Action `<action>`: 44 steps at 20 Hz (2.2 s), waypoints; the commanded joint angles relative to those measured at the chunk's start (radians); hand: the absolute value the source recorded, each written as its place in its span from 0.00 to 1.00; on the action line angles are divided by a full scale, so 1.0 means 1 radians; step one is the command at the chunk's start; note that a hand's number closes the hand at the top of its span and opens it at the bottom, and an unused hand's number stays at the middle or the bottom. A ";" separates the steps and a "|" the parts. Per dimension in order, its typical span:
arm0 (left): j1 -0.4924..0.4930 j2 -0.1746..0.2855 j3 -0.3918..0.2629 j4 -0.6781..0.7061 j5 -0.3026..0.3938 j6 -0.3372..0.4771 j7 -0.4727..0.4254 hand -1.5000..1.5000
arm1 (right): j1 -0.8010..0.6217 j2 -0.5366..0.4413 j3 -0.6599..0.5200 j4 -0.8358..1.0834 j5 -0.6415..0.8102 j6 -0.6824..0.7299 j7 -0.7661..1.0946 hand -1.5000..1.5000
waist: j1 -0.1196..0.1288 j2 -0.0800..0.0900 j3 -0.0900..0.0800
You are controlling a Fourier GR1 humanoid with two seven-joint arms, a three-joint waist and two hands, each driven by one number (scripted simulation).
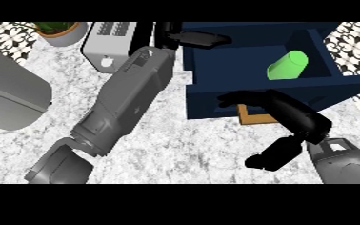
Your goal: Pick up the cup, place it into the drawer and close the drawer
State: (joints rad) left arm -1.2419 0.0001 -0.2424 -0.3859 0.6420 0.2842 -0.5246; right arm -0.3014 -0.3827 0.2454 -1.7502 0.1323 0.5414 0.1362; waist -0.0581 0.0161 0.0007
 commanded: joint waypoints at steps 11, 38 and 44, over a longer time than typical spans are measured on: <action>0.169 0.040 0.022 -0.129 0.020 -0.080 -0.048 0.00 | -0.174 0.097 0.115 0.788 0.410 -0.252 -0.320 1.00 | 0.133 -0.004 0.002; 0.391 0.197 -0.009 -0.336 0.035 -0.290 0.020 0.00 | -0.629 -0.076 -0.266 1.236 0.233 -0.326 -0.510 1.00 | 0.264 0.035 0.004; 0.411 0.199 -0.004 -0.347 0.045 -0.300 0.023 0.00 | -0.636 -0.113 -0.286 1.202 0.193 -0.254 -0.493 1.00 | 0.281 0.033 0.001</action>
State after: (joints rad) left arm -0.8468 0.1924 -0.2508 -0.7261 0.6810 -0.0076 -0.5010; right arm -0.7565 -0.3735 0.0450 -0.5834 0.3145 0.4028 -0.4403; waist 0.1853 0.0366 0.0192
